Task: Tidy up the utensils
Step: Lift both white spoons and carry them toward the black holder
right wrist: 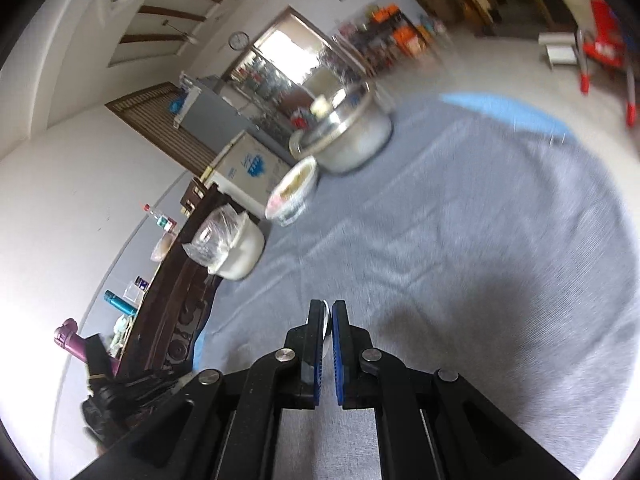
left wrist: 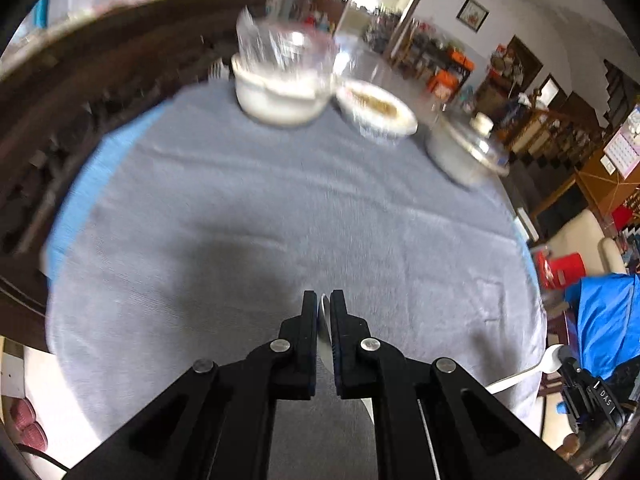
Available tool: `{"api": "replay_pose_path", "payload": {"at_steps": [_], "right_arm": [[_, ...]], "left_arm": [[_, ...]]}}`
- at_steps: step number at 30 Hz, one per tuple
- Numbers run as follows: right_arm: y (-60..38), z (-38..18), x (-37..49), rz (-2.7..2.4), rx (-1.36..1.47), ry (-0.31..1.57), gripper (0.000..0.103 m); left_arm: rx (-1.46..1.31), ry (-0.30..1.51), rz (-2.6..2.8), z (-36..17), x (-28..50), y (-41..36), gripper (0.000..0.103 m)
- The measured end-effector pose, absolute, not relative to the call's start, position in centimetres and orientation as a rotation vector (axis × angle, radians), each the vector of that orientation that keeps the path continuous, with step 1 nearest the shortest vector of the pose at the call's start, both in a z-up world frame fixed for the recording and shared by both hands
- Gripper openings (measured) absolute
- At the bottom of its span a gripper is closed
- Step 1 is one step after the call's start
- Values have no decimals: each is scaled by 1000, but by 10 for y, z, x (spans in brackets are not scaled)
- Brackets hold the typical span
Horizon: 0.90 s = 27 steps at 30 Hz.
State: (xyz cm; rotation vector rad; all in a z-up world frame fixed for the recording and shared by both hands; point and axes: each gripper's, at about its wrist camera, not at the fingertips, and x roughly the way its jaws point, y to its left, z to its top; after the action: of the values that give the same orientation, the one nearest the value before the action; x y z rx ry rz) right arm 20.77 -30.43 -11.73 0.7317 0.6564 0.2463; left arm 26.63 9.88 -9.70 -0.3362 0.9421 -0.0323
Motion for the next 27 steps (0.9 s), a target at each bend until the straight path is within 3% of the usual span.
{"api": "replay_pose_path", "payload": {"at_steps": [10, 27], "right_arm": [[-314, -50, 141, 174, 614, 468, 5], [-301, 14, 53, 204, 501, 276, 5]], "left_arm": [[-268, 730, -6, -13, 199, 101, 6], [-190, 578, 15, 32, 122, 83, 6]]}}
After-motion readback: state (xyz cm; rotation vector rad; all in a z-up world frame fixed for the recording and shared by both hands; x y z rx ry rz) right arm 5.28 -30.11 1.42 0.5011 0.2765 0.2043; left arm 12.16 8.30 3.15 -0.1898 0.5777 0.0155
